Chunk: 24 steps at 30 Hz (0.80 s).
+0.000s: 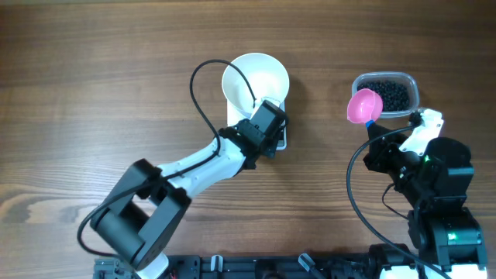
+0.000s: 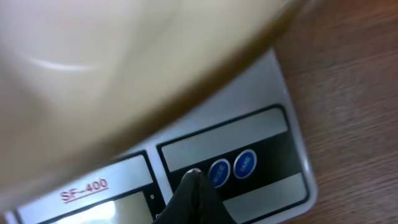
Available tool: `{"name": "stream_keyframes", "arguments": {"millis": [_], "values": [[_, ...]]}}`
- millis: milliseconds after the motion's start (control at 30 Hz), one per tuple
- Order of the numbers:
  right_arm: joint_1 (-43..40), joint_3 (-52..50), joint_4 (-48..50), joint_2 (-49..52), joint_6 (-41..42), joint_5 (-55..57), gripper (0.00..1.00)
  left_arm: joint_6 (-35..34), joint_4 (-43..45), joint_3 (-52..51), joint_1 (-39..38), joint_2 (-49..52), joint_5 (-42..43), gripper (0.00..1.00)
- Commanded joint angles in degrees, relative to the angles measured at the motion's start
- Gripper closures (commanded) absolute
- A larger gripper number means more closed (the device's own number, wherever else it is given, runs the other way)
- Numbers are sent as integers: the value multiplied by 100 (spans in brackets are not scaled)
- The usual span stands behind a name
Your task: Scoop item into bowl and weigh 150g on scale
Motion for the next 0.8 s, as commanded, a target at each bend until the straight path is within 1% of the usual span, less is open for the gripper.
{"name": "stream_keyframes", "arguments": {"millis": [0, 200, 267, 333, 400, 467, 533, 600, 667, 700, 733, 767], "values": [[-24, 48, 37, 94, 20, 94, 96, 70, 15, 37, -2, 188, 118, 96], [-24, 48, 57, 129, 22, 94, 96, 76, 15, 57, -2, 24, 116, 96], [-24, 48, 59, 129, 22, 94, 96, 76, 11, 114, -22, -323, 116, 96], [-24, 48, 57, 129, 22, 94, 96, 76, 11, 149, -76, -890, 116, 96], [-24, 48, 55, 129, 20, 94, 96, 76, -52, 149, -131, -1550, 116, 90], [-24, 48, 52, 129, 17, 94, 96, 76, -229, 149, -129, -2031, 111, 87], [-24, 48, 52, 129, 2, 94, 96, 125, -533, 149, -125, -2498, -140, 83], [-24, 48, 37, 129, 2, 94, 96, 118, -898, 149, -125, -2909, -636, 76], [-24, 46, 17, 129, 4, 94, 96, 118, -1110, 149, -125, -3215, -953, 57], [-24, 46, 15, 129, 4, 94, 96, 118, -1178, 149, -122, -3377, -1005, 44], [-24, 46, 15, 129, 4, 94, 96, 118, -1204, 149, -122, -3491, -1003, 35], [-24, 46, 11, 129, 9, 94, 96, 118, -1231, 149, -125, -3569, -1003, 14]]}}
